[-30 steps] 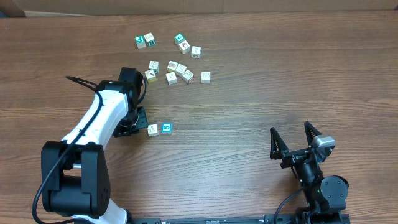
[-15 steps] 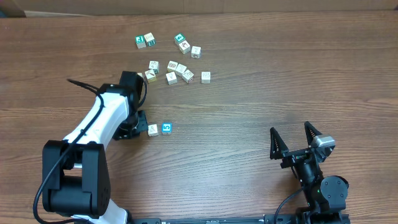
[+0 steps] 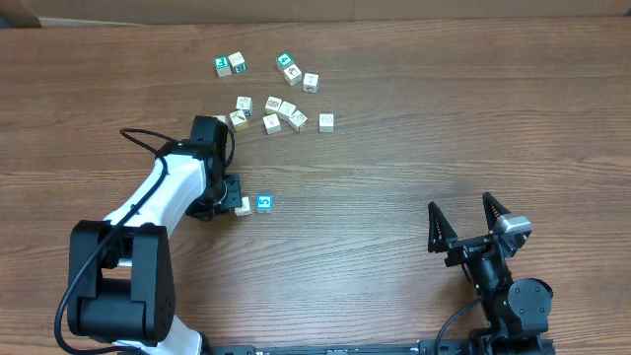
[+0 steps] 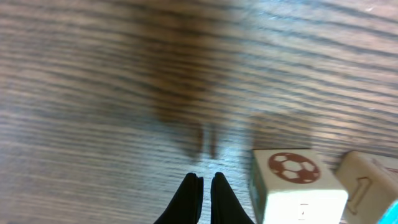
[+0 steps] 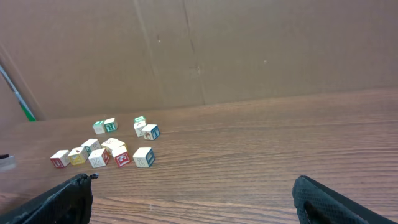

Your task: Form a horizontal line

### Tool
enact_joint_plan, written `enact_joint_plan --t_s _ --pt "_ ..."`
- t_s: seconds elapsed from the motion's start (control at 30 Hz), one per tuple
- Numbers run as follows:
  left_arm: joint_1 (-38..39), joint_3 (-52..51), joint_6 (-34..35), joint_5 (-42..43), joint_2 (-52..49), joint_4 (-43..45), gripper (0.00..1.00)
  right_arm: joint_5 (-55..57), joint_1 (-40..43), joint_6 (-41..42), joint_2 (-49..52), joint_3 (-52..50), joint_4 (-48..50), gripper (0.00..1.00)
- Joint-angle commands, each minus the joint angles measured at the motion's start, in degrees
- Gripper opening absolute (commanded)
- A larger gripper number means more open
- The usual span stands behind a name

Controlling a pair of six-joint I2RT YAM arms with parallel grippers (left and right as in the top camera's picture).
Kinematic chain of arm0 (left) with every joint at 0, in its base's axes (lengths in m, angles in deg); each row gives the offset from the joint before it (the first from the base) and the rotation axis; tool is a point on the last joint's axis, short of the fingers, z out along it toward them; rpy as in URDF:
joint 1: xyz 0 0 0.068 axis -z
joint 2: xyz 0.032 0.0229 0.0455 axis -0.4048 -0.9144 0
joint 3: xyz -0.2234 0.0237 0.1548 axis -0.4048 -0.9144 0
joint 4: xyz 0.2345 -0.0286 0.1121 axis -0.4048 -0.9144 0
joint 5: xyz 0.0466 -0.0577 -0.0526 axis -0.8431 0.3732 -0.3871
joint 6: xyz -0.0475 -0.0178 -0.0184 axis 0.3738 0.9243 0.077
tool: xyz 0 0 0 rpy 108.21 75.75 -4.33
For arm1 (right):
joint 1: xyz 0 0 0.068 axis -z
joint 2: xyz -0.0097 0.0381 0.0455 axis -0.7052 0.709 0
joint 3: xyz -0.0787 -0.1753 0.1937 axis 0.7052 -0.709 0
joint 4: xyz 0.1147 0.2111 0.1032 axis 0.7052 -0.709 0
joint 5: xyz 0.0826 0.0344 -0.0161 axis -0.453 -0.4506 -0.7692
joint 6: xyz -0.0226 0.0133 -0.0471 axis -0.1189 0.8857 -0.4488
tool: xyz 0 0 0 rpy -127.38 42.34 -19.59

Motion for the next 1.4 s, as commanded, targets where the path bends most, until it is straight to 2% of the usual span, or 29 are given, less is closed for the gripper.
enact_joint_plan --t_s 0.0,0.13,1.37 --pt "0.13 -0.46 -3.02 4.31 -0.42 1.03 0.04 -0.04 0.26 0.13 -0.46 -0.61 0.26 1.00" --pt "0.13 -0.46 -4.26 7.10 -0.42 1.77 0.04 -0.04 0.26 0.13 -0.46 -0.61 0.26 1.00" --pt "0.13 -0.46 -4.22 10.10 -0.42 3.30 0.04 -0.04 0.26 0.13 -0.46 -0.61 0.26 1.00"
